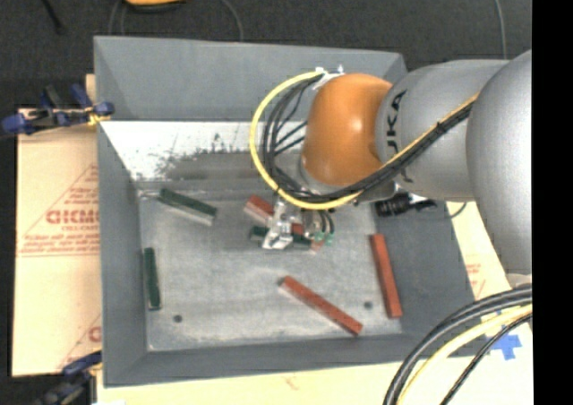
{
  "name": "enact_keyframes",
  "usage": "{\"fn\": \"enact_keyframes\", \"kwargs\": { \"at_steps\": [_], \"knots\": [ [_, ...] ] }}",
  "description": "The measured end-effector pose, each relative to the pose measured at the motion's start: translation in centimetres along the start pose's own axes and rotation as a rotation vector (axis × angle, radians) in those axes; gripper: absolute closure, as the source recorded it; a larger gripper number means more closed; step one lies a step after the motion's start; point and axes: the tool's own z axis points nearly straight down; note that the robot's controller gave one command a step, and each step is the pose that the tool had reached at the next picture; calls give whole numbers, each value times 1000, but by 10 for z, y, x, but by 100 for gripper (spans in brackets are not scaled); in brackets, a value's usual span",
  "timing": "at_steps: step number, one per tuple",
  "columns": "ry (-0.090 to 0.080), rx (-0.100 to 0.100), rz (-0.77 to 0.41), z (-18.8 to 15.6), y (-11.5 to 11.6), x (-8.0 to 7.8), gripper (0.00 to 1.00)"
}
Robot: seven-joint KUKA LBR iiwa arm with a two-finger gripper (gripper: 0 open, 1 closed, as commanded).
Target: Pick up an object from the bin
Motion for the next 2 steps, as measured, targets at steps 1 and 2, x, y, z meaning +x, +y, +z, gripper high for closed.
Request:
{"fn": "enact_keyframes", "kwargs": {
  "at_steps": [1, 2],
  "knots": [
    [25, 7, 9, -12, -27, 18, 100],
    [14, 6, 52, -77, 14, -18, 100]
  ]
}}
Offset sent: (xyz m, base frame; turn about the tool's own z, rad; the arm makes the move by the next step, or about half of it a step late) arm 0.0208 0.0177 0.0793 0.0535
